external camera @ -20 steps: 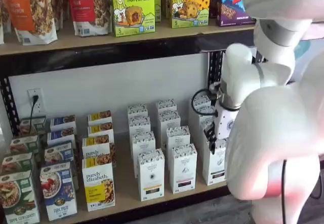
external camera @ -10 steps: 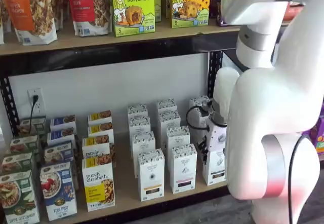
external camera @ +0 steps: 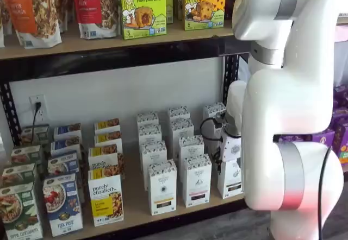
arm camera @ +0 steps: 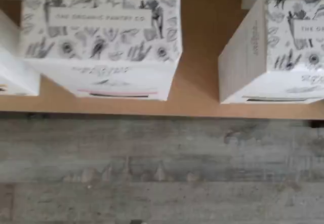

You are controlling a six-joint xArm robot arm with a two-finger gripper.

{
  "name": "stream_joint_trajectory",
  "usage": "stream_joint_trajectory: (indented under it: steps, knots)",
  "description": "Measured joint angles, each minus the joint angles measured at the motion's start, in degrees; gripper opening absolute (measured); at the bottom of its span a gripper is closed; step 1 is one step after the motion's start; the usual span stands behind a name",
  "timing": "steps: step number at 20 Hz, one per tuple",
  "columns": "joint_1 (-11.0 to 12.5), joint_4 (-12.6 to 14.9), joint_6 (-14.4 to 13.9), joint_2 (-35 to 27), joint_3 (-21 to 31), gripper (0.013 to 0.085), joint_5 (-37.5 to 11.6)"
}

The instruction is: Pick up the white box with a green strip in the middle, on the bottom shelf, the sixth box from the left

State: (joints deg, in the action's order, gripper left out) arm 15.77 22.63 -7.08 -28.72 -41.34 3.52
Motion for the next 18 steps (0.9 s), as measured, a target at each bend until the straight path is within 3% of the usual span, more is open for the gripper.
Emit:
stream_joint_trajectory:
  steps: [3, 7, 8, 11, 15, 18]
  knots:
    - [0.21, -3.35, 3.61, -3.6, -4.33, 0.085, 1.08]
    - [1.12, -2.75, 3.89, -6.82, -8.69, 0.085, 1.78]
    - [1.17, -3.72, 4.9, -7.46, -9.49, 0.085, 1.75]
    - [1.1, -8.06, 9.13, -9.3, -11.83, 0.085, 1.42]
    - [0.35, -16.85, 17.13, -10.67, -13.72, 0.085, 1.79]
    - [0.76, -15.35, 16.0, -11.16, -14.62, 0.085, 2.31]
